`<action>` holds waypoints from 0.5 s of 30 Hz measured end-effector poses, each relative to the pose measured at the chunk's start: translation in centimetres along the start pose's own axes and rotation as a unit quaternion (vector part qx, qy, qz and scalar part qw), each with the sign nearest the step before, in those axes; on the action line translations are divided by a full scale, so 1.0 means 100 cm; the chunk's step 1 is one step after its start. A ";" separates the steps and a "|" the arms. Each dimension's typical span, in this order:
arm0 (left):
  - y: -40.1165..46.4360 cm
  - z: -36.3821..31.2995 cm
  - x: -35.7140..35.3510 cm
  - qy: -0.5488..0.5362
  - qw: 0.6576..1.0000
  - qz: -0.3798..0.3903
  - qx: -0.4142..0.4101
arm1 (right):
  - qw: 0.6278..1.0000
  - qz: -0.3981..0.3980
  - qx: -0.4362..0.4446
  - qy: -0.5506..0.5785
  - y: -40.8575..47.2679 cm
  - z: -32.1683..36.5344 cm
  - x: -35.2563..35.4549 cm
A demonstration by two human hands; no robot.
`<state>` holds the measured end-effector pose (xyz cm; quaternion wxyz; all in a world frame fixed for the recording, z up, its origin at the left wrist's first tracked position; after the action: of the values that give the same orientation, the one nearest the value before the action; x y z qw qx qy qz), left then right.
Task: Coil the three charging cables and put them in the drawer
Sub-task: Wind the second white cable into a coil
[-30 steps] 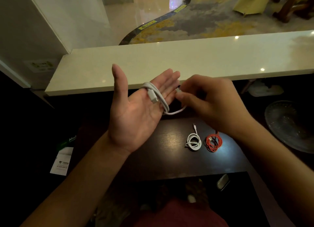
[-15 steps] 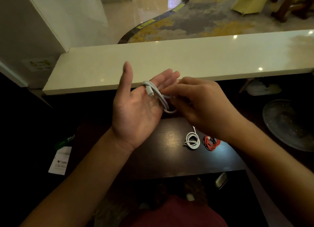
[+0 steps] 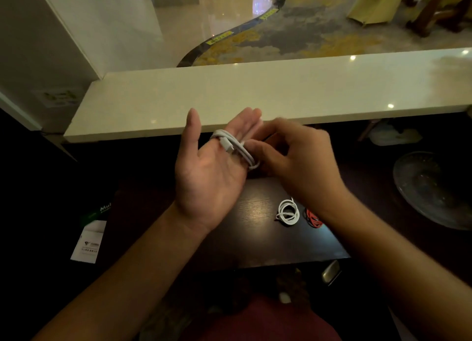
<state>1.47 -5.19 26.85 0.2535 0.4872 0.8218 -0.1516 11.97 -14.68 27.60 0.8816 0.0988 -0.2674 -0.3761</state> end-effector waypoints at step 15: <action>-0.007 -0.008 -0.007 0.031 0.999 0.022 -0.024 | 0.995 0.048 0.038 0.082 -0.004 0.009 0.009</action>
<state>0.91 -5.65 27.88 0.2427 0.5032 0.8220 -0.1110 11.73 -15.52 28.59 0.9132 0.1498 -0.2131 -0.3133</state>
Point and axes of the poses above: each hand's wrist, its own y-axis towards the middle knuckle, its own x-axis out of the back of the hand, z = x × y, the point moved 2 cm from there along y, towards the middle knuckle, and after that the axes turned 12 degrees about y, right-handed, at the moved point
